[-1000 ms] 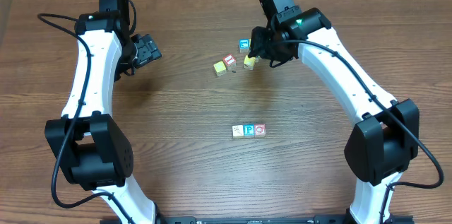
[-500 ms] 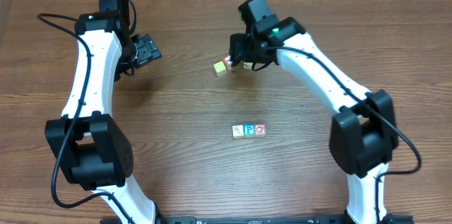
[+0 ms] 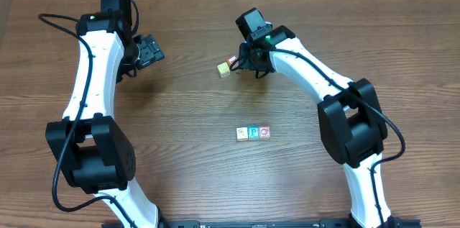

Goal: Flip 4 blocks
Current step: 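Raise the right gripper and move it over the block cluster, then grasp the yellow K block with the right gripper and lift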

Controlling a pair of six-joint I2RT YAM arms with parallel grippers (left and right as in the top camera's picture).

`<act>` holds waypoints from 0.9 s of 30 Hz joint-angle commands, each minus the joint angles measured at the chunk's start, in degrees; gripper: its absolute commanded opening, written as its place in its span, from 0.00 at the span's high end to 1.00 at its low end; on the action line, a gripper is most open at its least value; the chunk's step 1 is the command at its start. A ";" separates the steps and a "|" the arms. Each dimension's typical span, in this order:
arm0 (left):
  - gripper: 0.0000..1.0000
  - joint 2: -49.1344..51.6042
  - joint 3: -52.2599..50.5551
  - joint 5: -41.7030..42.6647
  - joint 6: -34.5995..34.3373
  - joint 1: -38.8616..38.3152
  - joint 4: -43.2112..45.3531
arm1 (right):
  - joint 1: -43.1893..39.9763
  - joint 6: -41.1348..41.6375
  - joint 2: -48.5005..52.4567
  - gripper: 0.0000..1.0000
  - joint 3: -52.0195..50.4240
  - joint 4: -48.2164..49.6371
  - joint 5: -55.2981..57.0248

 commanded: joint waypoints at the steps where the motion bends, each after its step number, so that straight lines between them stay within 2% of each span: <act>1: 0.00 -0.98 0.92 -0.52 -0.81 0.11 0.04 | -0.15 0.94 1.33 0.49 1.07 0.76 1.25; 8: 0.00 -0.98 0.92 -0.52 -0.81 0.11 0.04 | -0.15 0.94 1.97 0.58 0.81 0.83 1.27; 14: 0.00 -0.98 0.92 -0.52 -0.81 0.11 0.04 | -0.44 0.92 1.73 0.61 0.87 0.68 1.25; 16: 0.00 -0.98 0.92 -0.52 -0.81 0.11 0.04 | -0.55 0.92 1.53 0.61 0.87 0.61 1.25; 18: 0.00 -0.98 0.92 -0.52 -0.81 0.11 0.04 | -0.59 0.94 1.53 0.49 0.87 0.83 1.20; 19: 0.00 -0.98 0.92 -0.52 -0.81 0.11 0.04 | -0.57 0.98 1.53 0.46 0.87 0.83 1.20; 24: 0.00 -0.98 0.92 -0.52 -0.81 0.11 0.04 | -0.57 2.45 1.79 0.46 0.79 1.01 1.27; 27: 0.00 -0.98 0.92 -0.52 -0.81 0.11 0.04 | -0.57 2.84 2.16 0.51 0.70 1.05 1.29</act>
